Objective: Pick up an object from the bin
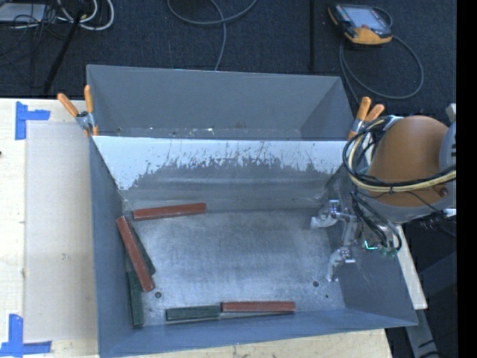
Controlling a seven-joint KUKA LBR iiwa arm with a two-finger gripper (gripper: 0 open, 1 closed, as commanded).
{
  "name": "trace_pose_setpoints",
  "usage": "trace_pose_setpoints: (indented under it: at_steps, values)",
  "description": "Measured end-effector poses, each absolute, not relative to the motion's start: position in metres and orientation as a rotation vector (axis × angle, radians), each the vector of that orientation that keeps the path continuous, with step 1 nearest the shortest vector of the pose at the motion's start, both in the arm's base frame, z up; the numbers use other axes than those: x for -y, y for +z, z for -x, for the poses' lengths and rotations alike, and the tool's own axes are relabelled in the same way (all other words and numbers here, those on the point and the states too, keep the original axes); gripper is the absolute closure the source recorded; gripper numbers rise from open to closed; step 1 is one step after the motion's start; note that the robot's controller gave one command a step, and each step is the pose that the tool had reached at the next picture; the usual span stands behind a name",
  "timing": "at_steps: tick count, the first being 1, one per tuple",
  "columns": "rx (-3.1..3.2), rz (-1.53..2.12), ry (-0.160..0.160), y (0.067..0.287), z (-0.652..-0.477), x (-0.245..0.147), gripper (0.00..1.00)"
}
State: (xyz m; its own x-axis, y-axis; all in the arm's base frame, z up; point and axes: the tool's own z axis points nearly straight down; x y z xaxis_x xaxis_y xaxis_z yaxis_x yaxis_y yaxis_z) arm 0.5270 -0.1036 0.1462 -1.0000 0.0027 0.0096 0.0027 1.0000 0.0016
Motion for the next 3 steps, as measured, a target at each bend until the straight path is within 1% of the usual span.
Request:
trace_pose_setpoints:
  at_steps: [1, 2, 3]
  values:
    - [3.14, 0.0, 0.0, 0.15, -0.529, 0.103, 0.0]
    - [3.143, -0.009, -0.002, 0.15, -0.532, 0.132, 0.0]
    - [3.141, -0.073, 0.003, 0.155, -0.535, 0.16, 0.0]
